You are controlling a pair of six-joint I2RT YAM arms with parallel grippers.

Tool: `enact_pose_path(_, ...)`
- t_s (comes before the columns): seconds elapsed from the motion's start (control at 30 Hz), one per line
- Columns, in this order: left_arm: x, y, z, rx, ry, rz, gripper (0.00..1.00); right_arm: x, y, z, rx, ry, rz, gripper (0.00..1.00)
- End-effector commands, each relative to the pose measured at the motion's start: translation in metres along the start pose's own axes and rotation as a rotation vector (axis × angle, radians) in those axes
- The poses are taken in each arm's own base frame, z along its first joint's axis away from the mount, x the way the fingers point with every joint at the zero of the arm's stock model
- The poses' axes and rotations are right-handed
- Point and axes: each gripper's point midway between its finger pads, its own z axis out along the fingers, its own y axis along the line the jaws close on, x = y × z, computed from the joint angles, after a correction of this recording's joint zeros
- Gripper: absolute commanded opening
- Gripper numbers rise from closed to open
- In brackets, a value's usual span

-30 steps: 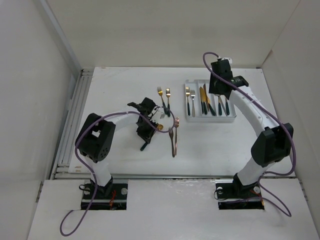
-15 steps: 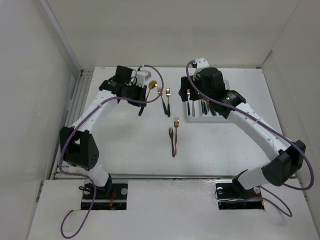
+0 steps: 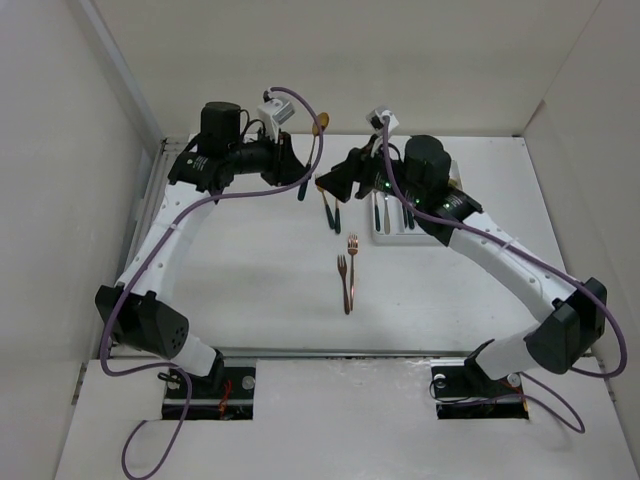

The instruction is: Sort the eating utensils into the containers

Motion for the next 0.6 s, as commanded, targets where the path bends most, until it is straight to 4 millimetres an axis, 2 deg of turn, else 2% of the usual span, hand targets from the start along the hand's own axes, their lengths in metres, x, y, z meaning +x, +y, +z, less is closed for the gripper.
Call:
enact_pose_path(0.0, -0.033, -0.031, -0.01, 0.107, -0.084, 0.049, 0.0, -0.018, 0.037, 0.003, -0.176, -0.07, -0.021, 0.67)
enact_pose_path(0.1, -0.038, -0.043, -0.016, 0.148, -0.093, 0.04, 0.0, -0.002, 0.031, 0.006, -0.175, -0.036, -0.016, 0.66)
enact_pose_path(0.3, -0.04, -0.058, -0.015, 0.199, -0.094, 0.039, 0.0, 0.012, 0.035, 0.013, -0.214, 0.003, -0.009, 0.56)
enact_pose_path(0.37, -0.044, -0.065, -0.015, 0.219, -0.101, 0.047, 0.0, 0.016, 0.032, 0.016, -0.211, 0.013, 0.005, 0.56)
enact_pose_path(0.57, -0.052, -0.078, -0.02, 0.268, -0.124, 0.019, 0.0, 0.013, 0.03, 0.017, -0.194, -0.002, 0.011, 0.54)
